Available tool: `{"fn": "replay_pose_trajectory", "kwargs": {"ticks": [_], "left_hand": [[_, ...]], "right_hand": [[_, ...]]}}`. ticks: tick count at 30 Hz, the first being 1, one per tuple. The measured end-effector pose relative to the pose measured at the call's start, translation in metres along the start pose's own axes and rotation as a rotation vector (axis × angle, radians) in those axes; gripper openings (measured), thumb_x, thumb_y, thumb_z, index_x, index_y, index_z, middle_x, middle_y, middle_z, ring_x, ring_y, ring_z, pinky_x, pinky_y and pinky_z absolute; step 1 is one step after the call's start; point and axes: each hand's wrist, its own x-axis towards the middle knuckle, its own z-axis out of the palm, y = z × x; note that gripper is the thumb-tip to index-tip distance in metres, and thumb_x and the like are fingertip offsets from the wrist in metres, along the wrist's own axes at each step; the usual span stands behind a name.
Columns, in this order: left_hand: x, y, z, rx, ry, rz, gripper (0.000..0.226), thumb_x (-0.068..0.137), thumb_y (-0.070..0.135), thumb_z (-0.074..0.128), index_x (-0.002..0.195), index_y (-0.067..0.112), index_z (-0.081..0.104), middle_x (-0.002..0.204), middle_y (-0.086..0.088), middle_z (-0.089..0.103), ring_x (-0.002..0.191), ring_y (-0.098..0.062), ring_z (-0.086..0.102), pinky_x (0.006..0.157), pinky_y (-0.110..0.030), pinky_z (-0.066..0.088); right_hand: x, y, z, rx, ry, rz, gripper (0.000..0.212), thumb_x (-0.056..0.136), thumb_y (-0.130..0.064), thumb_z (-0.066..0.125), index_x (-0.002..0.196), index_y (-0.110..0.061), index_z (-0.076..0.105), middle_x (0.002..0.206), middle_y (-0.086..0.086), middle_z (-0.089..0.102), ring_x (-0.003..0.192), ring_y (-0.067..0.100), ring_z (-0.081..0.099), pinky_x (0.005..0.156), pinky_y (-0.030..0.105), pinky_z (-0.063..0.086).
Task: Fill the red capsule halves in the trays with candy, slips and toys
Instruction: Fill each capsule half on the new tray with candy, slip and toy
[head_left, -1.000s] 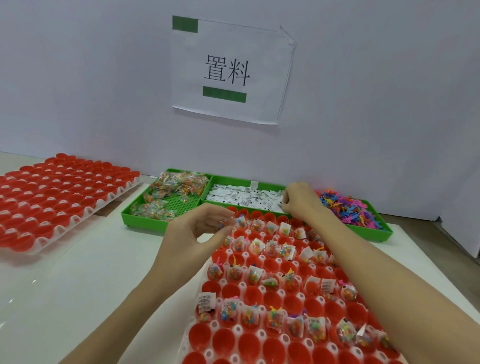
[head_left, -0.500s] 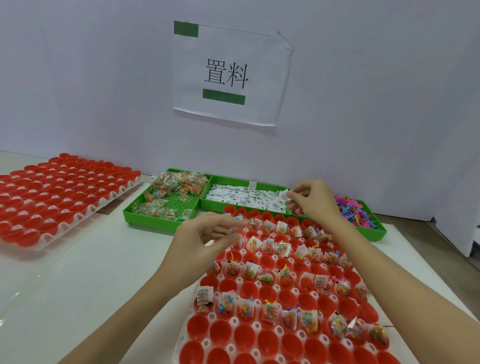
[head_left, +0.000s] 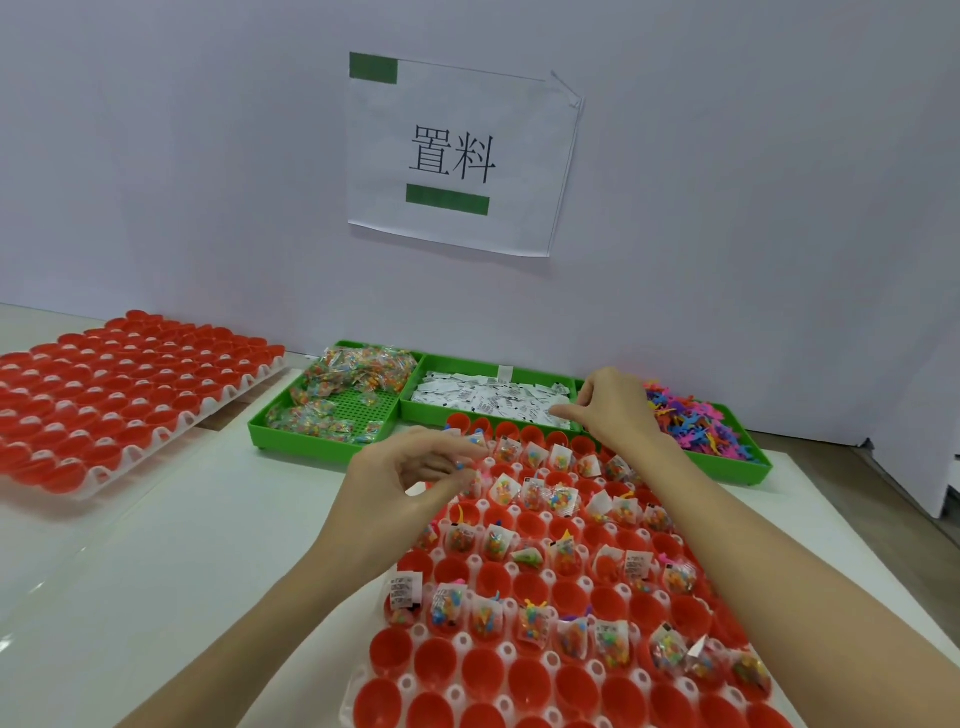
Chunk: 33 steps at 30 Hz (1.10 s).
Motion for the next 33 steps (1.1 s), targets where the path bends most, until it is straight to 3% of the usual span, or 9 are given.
{"fn": "replay_pose_trajectory", "kwargs": {"ticks": [2,6,11,14,17,23,26,29,33], "left_hand": [[0.0,-0.001,-0.001,0.01,0.004,-0.003,0.025,0.088,0.002,0.077,0.105,0.02,0.08,0.107,0.003,0.076,0.095,-0.02,0.073,0.089,-0.037,0.06],[-0.001,-0.001,0.002,0.023,-0.001,-0.002,0.026,0.087,0.001,0.077,0.103,0.021,0.08,0.103,0.005,0.076,0.093,-0.019,0.073,0.088,-0.035,0.06],[0.0,0.001,0.0,-0.005,0.031,0.016,0.027,0.086,0.001,0.078,0.104,0.021,0.079,0.1,0.002,0.078,0.093,-0.018,0.074,0.086,-0.031,0.06],[0.0,0.002,0.001,0.003,0.027,0.015,0.026,0.086,0.002,0.078,0.104,0.02,0.079,0.101,0.003,0.078,0.093,-0.017,0.074,0.087,-0.032,0.06],[0.0,0.001,0.001,0.019,0.018,0.015,0.025,0.086,0.0,0.078,0.103,0.017,0.08,0.102,0.0,0.077,0.093,-0.019,0.074,0.087,-0.034,0.06],[0.001,0.001,-0.002,0.026,0.001,0.001,0.023,0.086,0.001,0.078,0.102,0.017,0.08,0.103,0.001,0.077,0.093,-0.02,0.074,0.087,-0.035,0.06],[0.0,0.0,-0.002,0.031,0.002,0.0,0.022,0.086,0.001,0.079,0.101,0.018,0.08,0.101,0.003,0.077,0.093,-0.02,0.074,0.087,-0.035,0.06],[0.0,0.002,-0.001,0.039,-0.001,0.01,0.022,0.086,0.002,0.079,0.101,0.019,0.08,0.098,0.005,0.077,0.093,-0.02,0.074,0.086,-0.034,0.06],[0.0,0.004,-0.002,0.029,0.011,-0.005,0.027,0.086,0.001,0.078,0.104,0.02,0.079,0.098,0.002,0.078,0.092,-0.018,0.074,0.086,-0.032,0.06]], "right_hand": [[0.003,0.0,0.001,-0.007,-0.02,0.006,0.05,0.085,-0.042,0.079,0.069,0.005,0.073,0.067,0.016,0.073,0.058,0.028,0.066,0.061,0.031,0.054],[0.001,0.004,0.003,0.085,-0.015,0.005,0.032,0.091,-0.033,0.075,0.075,-0.005,0.07,0.069,0.001,0.066,0.063,0.009,0.058,0.07,0.03,0.05],[-0.004,0.01,-0.005,0.132,0.046,-0.044,0.01,0.095,-0.023,0.069,0.095,-0.014,0.069,0.083,-0.003,0.065,0.077,0.012,0.06,0.077,0.032,0.053],[0.0,0.012,-0.008,0.03,-0.065,-0.091,0.013,0.097,-0.019,0.068,0.107,-0.014,0.075,0.099,0.006,0.073,0.078,0.014,0.063,0.08,0.03,0.053],[0.005,0.006,-0.003,-0.051,-0.132,-0.12,0.017,0.092,-0.022,0.074,0.104,-0.012,0.079,0.107,0.009,0.076,0.086,0.016,0.066,0.084,0.032,0.054],[0.024,-0.013,0.008,-0.29,-0.26,-0.069,0.024,0.088,-0.032,0.078,0.098,-0.011,0.081,0.108,0.006,0.077,0.104,0.025,0.069,0.097,0.04,0.054],[0.03,-0.012,0.008,-0.279,-0.298,-0.068,0.018,0.088,-0.024,0.079,0.098,-0.009,0.081,0.107,0.006,0.077,0.102,0.024,0.07,0.095,0.04,0.056],[0.026,-0.006,0.012,-0.229,-0.256,-0.096,0.01,0.091,-0.011,0.073,0.09,-0.004,0.08,0.099,0.007,0.078,0.088,0.02,0.072,0.08,0.035,0.06],[0.016,-0.002,0.012,-0.103,-0.143,-0.091,0.019,0.095,-0.011,0.063,0.089,0.0,0.078,0.093,0.01,0.077,0.081,0.026,0.072,0.072,0.033,0.059]]}}
